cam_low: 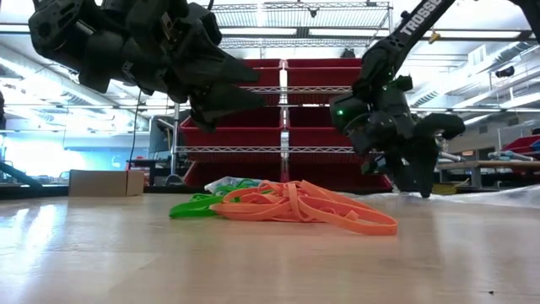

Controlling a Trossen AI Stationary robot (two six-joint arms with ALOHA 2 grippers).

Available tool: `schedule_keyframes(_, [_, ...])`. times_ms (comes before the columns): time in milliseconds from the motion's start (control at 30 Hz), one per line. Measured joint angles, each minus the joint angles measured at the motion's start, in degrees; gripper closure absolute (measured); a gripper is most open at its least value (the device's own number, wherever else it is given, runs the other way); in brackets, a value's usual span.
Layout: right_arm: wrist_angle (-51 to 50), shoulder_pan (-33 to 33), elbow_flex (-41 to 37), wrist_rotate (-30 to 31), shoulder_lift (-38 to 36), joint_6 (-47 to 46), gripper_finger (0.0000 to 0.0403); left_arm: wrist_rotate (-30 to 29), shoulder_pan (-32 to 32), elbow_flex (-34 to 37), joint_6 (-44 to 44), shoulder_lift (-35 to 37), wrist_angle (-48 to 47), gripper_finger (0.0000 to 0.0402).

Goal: Sort rubber bands
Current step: Put the green rubber band into the bottom transparent zip bag

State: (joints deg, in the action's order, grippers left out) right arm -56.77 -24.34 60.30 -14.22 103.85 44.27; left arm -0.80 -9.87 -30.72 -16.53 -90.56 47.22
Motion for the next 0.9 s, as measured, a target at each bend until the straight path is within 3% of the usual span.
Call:
schedule_keyframes(200, [-2.3, 1.8, 0.2, 0.1, 0.0, 0.5, 0.0393, 0.0, 0.0, 0.0, 0.0, 0.0, 0.0, 0.0189])
schedule_keyframes(400, [-6.3, 3.7, 3.4, 0.0, -1.3, -2.3, 0.0401, 0.0, 0.1, 0.0, 0.9, 0.0, 1.3, 0.0191])
schedule_keyframes(767, [-6.4, 9.7, 9.3, -0.6, -10.2, -8.3, 0.0403, 0.0, 2.7, -4.5, 5.3, 0.0, 0.6, 0.0195])
schedule_keyframes(900, [-6.5, 11.8, 10.9, 0.5, -13.3, -11.1, 0.0403, -0.1, 3.5, -7.8, 9.3, 0.0, -4.8, 0.0195])
